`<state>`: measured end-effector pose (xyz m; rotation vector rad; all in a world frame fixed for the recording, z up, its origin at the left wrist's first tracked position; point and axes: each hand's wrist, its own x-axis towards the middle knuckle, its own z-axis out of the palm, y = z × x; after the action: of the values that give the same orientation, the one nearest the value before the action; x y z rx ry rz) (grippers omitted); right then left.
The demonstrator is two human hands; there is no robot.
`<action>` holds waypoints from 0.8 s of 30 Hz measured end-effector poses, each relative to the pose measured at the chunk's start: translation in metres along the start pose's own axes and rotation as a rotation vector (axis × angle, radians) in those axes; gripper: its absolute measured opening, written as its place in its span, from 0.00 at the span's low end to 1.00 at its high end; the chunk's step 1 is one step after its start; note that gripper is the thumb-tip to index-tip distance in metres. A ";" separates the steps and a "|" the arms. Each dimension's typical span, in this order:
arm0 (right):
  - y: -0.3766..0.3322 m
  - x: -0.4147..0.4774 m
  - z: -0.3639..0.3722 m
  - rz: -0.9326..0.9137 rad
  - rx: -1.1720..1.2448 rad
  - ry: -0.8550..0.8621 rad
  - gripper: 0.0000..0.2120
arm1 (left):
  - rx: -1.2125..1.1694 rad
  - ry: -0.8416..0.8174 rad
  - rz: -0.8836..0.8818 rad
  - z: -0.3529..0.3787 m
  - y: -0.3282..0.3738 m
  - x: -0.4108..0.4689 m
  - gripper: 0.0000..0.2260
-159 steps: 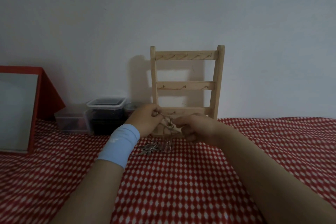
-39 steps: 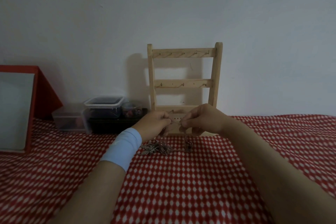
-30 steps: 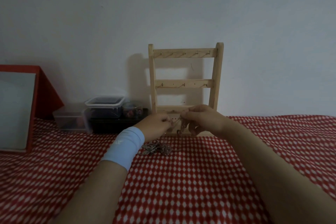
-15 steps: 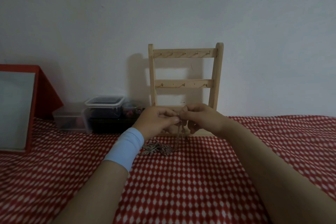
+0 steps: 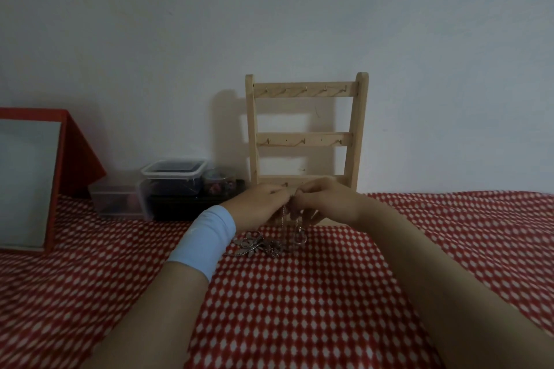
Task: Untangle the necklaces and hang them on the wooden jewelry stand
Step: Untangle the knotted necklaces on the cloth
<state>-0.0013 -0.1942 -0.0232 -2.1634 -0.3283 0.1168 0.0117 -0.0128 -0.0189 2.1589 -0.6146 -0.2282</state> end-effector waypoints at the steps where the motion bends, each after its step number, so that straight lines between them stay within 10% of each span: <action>1: 0.001 0.000 0.000 0.010 0.043 0.019 0.08 | -0.070 0.009 -0.006 -0.001 -0.003 0.002 0.15; 9: 0.006 0.003 -0.005 0.045 0.033 0.062 0.06 | -0.646 0.071 -0.038 0.003 -0.006 0.013 0.14; 24: 0.020 -0.002 -0.019 0.009 0.177 -0.047 0.06 | -0.456 0.298 -0.054 -0.019 -0.011 0.006 0.12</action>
<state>0.0043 -0.2211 -0.0288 -1.9895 -0.3228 0.1947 0.0273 0.0029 -0.0157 1.7236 -0.2971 -0.0631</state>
